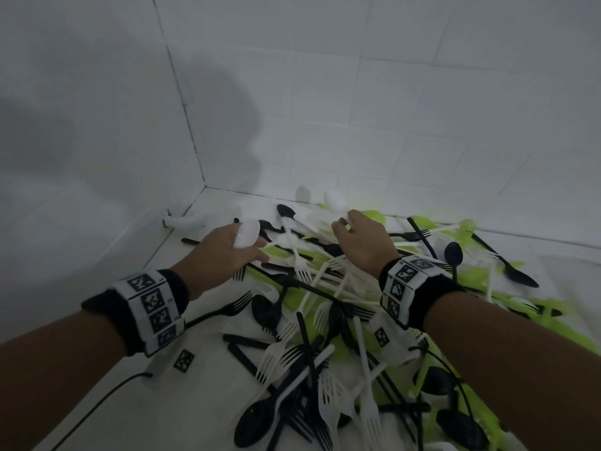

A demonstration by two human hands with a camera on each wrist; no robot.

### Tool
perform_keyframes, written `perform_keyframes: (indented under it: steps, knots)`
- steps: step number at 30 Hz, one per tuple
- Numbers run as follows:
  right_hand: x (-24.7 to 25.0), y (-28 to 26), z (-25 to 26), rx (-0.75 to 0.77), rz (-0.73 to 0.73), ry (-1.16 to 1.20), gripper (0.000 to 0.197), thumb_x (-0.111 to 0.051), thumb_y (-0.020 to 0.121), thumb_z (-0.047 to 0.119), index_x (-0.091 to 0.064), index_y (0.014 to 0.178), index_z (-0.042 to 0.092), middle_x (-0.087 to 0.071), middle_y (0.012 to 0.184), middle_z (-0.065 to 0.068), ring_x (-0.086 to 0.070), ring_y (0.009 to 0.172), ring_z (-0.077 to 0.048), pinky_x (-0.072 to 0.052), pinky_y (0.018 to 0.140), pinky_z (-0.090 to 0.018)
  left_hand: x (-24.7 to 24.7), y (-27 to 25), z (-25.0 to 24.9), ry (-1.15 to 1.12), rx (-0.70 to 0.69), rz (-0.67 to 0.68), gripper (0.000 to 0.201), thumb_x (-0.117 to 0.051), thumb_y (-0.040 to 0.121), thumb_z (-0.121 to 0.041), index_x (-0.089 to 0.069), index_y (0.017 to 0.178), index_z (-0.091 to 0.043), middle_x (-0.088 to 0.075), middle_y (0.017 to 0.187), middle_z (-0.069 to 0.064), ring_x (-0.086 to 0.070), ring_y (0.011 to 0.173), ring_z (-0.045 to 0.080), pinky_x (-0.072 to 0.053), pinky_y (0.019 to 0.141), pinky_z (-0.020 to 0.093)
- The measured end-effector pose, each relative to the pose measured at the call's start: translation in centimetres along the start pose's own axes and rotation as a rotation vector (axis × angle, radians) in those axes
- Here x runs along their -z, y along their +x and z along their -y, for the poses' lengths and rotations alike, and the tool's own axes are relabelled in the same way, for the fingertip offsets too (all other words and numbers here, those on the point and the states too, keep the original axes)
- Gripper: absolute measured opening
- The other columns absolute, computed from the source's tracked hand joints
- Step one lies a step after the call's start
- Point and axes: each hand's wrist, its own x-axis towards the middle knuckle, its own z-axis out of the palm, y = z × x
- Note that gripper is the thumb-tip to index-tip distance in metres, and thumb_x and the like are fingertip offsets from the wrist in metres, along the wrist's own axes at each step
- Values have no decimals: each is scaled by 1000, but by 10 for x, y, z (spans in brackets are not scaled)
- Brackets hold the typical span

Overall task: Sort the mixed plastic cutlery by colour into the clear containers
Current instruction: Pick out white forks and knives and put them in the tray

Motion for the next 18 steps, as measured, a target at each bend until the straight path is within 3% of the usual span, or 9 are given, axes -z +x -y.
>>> perform_keyframes:
  steps: [4, 7, 10, 12, 14, 16, 18]
  knots:
    - [-7, -11, 19, 71, 36, 43, 33, -52, 101, 42, -49, 82, 15, -65, 78, -1, -56, 69, -17, -40, 59, -30, -2, -15, -6, -49, -118, -8, 10, -70, 96, -20, -71, 106, -22, -73, 99, -20, -65, 80, -3, -47, 66, 12]
    - [-14, -12, 32, 22, 66, 185, 35, -54, 99, 50, -53, 90, 16, -73, 89, 0, -62, 76, -14, -47, 67, -32, -7, -26, -10, -45, -146, 63, 14, -67, 99, -18, -68, 112, -20, -74, 88, -16, -56, 66, 8, -44, 59, 16]
    - [-17, -8, 33, -13, 68, 244, 36, -57, 95, 55, -60, 102, 20, -73, 98, 2, -66, 91, -17, -55, 82, -40, -7, -34, -12, -8, -167, 110, 11, -63, 101, -18, -68, 110, -21, -75, 97, -16, -58, 68, -5, -43, 63, 14]
    - [-17, -6, 31, 10, 88, 152, 35, -60, 92, 57, -65, 101, 23, -71, 99, 3, -66, 95, -20, -56, 85, -41, -5, -37, -11, 17, -184, 118, 8, -63, 101, -23, -68, 107, -25, -74, 99, -13, -55, 67, -3, -44, 66, 20]
    - [-16, -8, 29, 30, 148, 21, 38, -62, 91, 58, -65, 103, 22, -68, 98, 4, -64, 92, -19, -54, 82, -37, -3, -40, -11, 41, -194, 116, 4, -68, 98, -32, -68, 102, -31, -73, 95, -3, -52, 65, 1, -45, 67, 29]
    - [-15, -14, 28, 68, 216, -65, 37, -63, 92, 55, -61, 102, 19, -64, 94, 5, -61, 86, -15, -50, 76, -34, -1, -45, -10, 63, -181, 116, 10, -69, 95, -38, -67, 102, -31, -73, 92, -2, -53, 66, 6, -46, 66, 33]
    - [-14, -22, 29, 120, 267, -100, 35, -61, 94, 51, -55, 88, 17, -59, 84, 6, -55, 76, -12, -42, 67, -31, 2, -49, -10, 12, -168, 132, 11, -65, 99, -31, -66, 110, -27, -76, 95, -8, -52, 68, 23, -46, 64, 37]
